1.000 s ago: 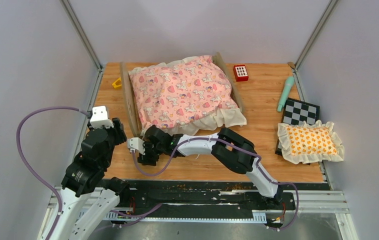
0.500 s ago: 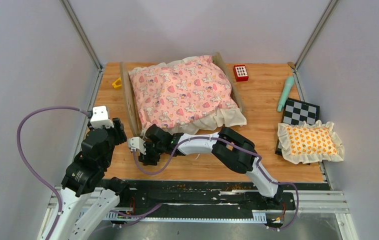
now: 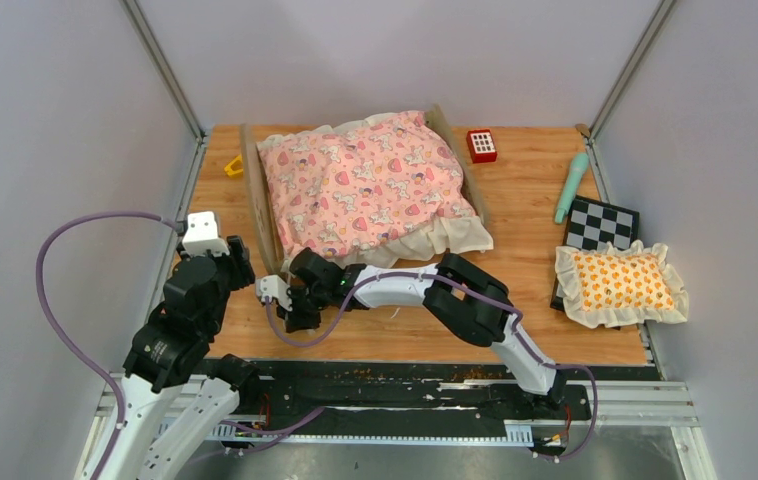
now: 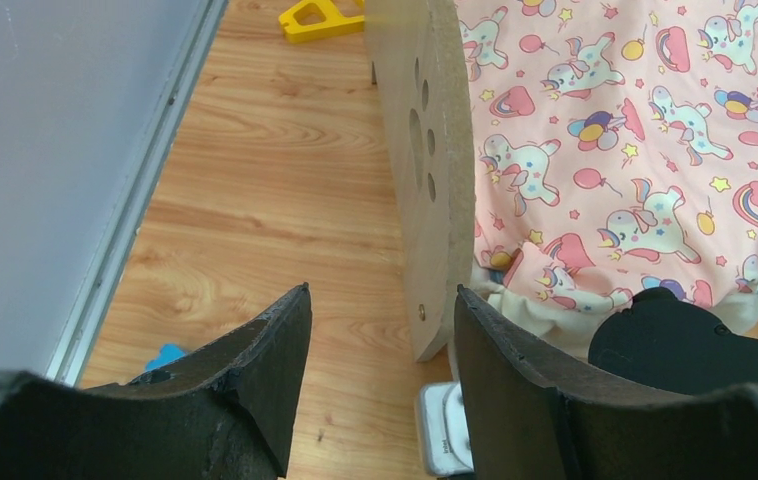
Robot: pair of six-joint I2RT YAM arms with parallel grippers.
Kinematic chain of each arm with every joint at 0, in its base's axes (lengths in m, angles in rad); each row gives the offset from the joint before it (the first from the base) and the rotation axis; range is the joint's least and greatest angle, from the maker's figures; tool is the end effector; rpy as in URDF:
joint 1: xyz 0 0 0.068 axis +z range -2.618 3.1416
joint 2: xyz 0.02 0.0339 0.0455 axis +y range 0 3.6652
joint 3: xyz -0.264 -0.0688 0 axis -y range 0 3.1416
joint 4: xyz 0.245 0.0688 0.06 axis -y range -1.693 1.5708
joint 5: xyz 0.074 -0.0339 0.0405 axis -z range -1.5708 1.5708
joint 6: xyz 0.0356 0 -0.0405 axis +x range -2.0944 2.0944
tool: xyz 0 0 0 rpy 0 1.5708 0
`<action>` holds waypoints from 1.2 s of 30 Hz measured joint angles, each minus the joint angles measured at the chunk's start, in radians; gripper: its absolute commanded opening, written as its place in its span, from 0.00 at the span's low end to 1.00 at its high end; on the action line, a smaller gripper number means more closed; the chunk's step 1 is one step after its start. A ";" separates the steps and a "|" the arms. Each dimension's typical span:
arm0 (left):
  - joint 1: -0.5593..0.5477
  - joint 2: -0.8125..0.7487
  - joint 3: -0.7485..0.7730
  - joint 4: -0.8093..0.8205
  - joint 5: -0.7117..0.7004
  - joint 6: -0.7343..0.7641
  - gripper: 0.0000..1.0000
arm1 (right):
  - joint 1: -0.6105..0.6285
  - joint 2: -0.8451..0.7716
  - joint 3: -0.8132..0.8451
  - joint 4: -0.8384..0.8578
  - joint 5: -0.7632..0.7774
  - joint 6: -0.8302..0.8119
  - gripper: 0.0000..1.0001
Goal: Set up the pet bed
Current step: Tie the ropes to the bed frame.
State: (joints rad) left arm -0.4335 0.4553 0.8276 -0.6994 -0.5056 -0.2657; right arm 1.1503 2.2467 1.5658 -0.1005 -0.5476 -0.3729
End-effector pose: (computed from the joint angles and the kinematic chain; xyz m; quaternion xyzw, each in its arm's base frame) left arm 0.0879 -0.0217 0.3408 -0.0792 0.7964 -0.0022 0.5995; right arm 0.1820 0.4525 0.1383 -0.6885 0.5715 0.3713 0.2480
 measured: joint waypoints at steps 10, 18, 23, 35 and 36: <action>0.000 0.004 0.000 -0.007 -0.005 0.015 0.62 | -0.002 -0.042 -0.044 0.150 -0.159 0.184 0.00; 0.000 0.004 0.000 -0.016 -0.009 0.022 0.63 | -0.042 -0.172 -0.139 0.394 -0.256 0.398 0.00; 0.000 0.004 0.000 -0.017 -0.008 0.022 0.63 | -0.084 -0.214 -0.185 0.499 -0.300 0.495 0.00; 0.000 0.004 0.000 -0.018 -0.008 0.022 0.63 | -0.100 -0.233 -0.109 -0.003 -0.138 0.150 0.00; 0.000 0.004 0.000 -0.018 -0.007 0.022 0.63 | -0.100 -0.232 -0.103 -0.029 -0.126 0.130 0.00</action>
State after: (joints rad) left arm -0.4335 0.4595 0.8276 -0.7170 -0.5129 -0.2440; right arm 1.0508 2.0151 1.4624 -0.1291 -0.6739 -0.2424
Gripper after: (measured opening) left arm 0.630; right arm 0.007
